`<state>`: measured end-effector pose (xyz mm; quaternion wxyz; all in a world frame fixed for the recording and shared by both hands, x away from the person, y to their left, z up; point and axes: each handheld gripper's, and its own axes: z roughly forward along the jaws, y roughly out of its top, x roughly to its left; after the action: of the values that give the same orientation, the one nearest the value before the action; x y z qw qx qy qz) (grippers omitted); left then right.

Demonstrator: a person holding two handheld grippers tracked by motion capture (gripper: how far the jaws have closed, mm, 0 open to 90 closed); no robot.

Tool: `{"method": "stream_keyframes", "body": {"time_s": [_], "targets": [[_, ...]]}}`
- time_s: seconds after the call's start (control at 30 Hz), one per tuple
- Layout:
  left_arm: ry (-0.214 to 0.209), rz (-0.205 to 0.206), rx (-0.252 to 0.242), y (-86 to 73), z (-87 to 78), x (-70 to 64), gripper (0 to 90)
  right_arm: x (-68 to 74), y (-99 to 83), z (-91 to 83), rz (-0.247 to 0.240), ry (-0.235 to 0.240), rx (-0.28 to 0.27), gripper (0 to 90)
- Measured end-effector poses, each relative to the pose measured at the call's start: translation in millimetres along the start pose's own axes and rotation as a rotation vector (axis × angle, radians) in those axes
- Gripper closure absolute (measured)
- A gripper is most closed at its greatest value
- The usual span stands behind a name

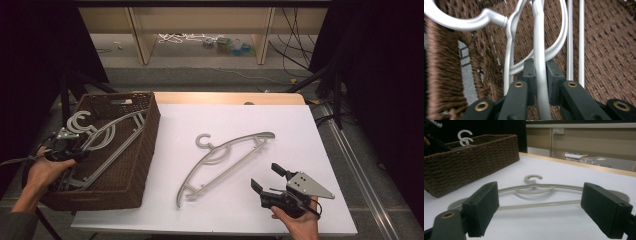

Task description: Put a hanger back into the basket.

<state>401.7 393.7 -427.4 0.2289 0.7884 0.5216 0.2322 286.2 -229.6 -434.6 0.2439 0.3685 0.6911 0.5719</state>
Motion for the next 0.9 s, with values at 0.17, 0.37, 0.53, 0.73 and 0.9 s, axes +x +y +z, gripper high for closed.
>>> {"method": "stream_keyframes", "body": {"time_s": [0.17,0.37,0.53,0.73,0.9], "targets": [[0.017,-0.044,-0.008,-1.2,-3.2,3.8,67.4,-0.6,0.5,-0.4,-0.005,0.0,0.01,15.9],[0.034,-0.107,-0.088,1.5,-15.7,6.9,50.2,-0.5,0.2,0.1,0.001,0.003,0.0,15.9],[0.021,-0.116,-0.135,7.7,-31.0,1.9,40.8,-1.0,0.0,-0.1,0.001,-0.003,0.003,15.9],[-0.013,-0.156,-0.267,18.9,-51.6,-17.0,36.7,-0.6,0.2,0.5,0.002,0.004,-0.01,15.8],[-0.051,-0.15,-0.341,27.3,-61.3,-37.6,34.5,-1.4,0.4,-0.8,-0.009,-0.005,0.002,15.8]]}}
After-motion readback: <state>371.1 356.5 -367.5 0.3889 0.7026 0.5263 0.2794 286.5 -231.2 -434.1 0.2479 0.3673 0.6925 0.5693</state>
